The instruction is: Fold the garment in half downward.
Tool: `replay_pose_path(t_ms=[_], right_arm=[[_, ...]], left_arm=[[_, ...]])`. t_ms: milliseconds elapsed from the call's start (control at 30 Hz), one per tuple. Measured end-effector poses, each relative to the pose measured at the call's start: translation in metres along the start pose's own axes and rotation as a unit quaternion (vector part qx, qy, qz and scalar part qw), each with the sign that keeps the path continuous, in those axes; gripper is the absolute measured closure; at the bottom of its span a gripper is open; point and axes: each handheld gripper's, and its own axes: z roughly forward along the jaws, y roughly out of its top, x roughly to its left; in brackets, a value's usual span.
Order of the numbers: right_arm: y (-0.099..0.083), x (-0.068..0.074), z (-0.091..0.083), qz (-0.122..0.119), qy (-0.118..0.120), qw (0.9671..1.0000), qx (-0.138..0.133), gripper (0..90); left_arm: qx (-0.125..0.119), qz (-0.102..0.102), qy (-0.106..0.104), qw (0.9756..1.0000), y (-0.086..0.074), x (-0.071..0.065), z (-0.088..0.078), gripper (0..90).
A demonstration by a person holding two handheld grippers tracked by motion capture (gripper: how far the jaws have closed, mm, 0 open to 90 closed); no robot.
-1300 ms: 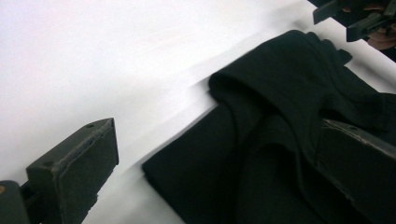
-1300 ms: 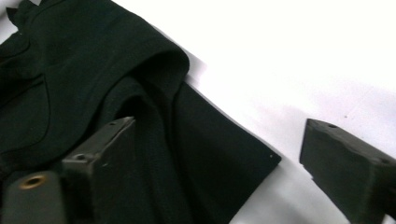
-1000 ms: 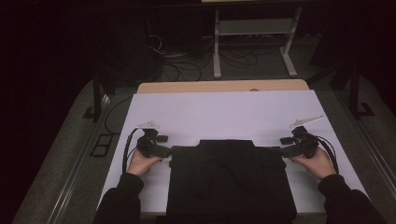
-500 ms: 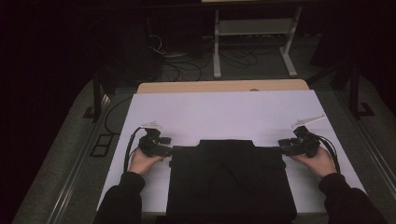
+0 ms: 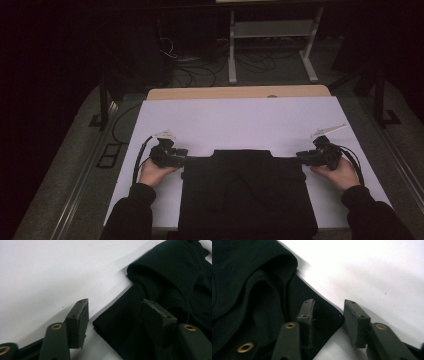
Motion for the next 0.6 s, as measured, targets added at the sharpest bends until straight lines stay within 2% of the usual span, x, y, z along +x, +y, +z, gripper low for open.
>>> replay_pose_path(t_ms=[300,367,533,600], right_arm=[[-0.0008,0.0002,-0.0013,0.006,0.003,1.0000,0.003,80.1],[-0.0008,0.0003,-0.0008,0.007,0.000,1.0000,0.003,83.4],[-0.0004,0.0013,-0.0004,0.002,0.001,1.0000,0.006,85.6],[-0.0003,0.0013,-0.0005,0.002,0.001,1.0000,0.006,85.8]], left_arm=[[0.017,0.000,0.015,0.9997,0.0001,-0.0014,0.0035,50.4],[0.024,-0.002,0.030,0.9993,0.0009,-0.0025,0.0043,56.4],[0.031,-0.007,0.042,0.9986,0.0016,-0.0028,0.0039,69.2],[0.038,0.001,0.046,0.9982,0.0018,-0.0036,0.0038,76.3]])
